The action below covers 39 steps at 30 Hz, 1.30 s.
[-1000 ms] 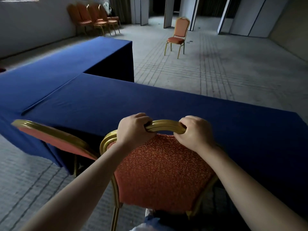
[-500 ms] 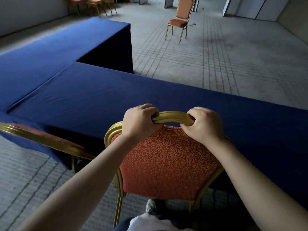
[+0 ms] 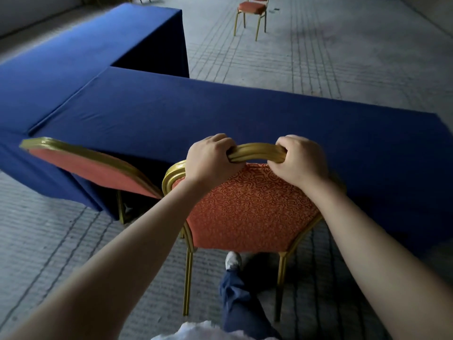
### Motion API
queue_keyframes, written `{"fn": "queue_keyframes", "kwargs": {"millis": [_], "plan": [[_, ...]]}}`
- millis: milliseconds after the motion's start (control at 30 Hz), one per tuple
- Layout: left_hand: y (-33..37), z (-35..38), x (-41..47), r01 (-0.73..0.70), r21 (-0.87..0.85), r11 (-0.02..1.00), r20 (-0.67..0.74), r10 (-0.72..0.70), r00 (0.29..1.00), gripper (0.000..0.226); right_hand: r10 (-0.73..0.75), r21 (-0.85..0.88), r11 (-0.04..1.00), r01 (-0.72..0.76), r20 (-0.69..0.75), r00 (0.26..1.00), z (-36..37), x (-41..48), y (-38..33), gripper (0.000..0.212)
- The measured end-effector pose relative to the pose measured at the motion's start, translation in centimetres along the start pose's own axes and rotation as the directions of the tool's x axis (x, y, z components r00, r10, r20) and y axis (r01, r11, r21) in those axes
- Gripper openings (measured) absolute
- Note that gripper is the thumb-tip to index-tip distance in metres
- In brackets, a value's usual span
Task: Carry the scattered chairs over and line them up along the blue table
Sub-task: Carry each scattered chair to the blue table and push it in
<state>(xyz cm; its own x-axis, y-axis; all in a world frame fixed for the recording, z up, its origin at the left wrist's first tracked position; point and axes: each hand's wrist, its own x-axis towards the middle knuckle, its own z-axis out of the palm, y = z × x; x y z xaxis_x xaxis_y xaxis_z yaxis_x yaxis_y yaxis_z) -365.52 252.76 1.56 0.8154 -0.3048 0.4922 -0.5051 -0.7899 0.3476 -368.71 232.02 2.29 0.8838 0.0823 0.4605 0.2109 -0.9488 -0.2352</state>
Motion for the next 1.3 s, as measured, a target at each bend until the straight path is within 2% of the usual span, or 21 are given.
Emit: {"fn": "queue_keyframes", "kwargs": {"millis": [133, 267, 433, 633, 800, 967, 1067, 1133, 1200, 1300], "plan": [[1.5, -1.7, -6.2, -0.038, -0.027, 0.999, 0.032, 0.038, 0.999, 0.026, 0.038, -0.004, 0.999, -0.038, 0.038, 0.999, -1.2, -6.0, -2.3, 0.029], [2.0, -3.1, -12.1, -0.135, -0.132, 0.982, 0.058, 0.143, 0.988, 0.042, 0.016, 0.021, 1.0, -0.019, 0.106, 0.994, -1.9, -11.6, -4.4, 0.032], [4.0, -3.7, -17.8, -0.036, -0.162, 0.986, 0.083, 0.05, 0.995, 0.046, 0.012, 0.051, 0.998, -0.022, 0.18, 0.984, -2.8, -17.3, -6.0, 0.025], [5.3, -3.8, -24.2, 0.039, -0.056, 0.998, 0.056, -0.036, 0.998, 0.039, -0.065, 0.078, 0.996, 0.049, 0.213, 0.975, -2.7, -23.5, -7.5, 0.026], [6.9, -4.3, -30.0, 0.054, 0.045, 0.998, 0.177, -0.061, 0.982, 0.041, -0.083, 0.065, 0.996, 0.067, 0.285, 0.955, -3.1, -29.2, -9.1, 0.035], [8.1, -5.0, -36.6, 0.002, 0.109, 0.994, 0.312, -0.036, 0.949, 0.045, -0.013, -0.018, 1.0, 0.023, 0.434, 0.901, -3.4, -35.7, -11.2, 0.034], [9.3, -5.4, -37.9, 0.159, 0.155, 0.975, 0.311, -0.201, 0.929, 0.049, 0.106, -0.048, 0.994, -0.094, 0.46, 0.882, -3.9, -36.4, -12.0, 0.036], [9.8, -5.9, -37.2, 0.207, 0.186, 0.96, 0.369, -0.264, 0.891, 0.044, 0.191, -0.074, 0.981, -0.181, 0.553, 0.811, -4.4, -35.4, -12.1, 0.038], [10.1, -6.2, -36.3, 0.226, 0.199, 0.954, 0.443, -0.293, 0.847, 0.038, 0.206, -0.054, 0.973, -0.226, 0.649, 0.733, -4.8, -34.6, -11.8, 0.041], [10.0, -6.1, -35.7, 0.378, 0.169, 0.91, 0.46, -0.412, 0.787, 0.034, 0.181, 0.015, 0.962, -0.271, 0.71, 0.68, -5.2, -34.3, -11.3, 0.046]]}}
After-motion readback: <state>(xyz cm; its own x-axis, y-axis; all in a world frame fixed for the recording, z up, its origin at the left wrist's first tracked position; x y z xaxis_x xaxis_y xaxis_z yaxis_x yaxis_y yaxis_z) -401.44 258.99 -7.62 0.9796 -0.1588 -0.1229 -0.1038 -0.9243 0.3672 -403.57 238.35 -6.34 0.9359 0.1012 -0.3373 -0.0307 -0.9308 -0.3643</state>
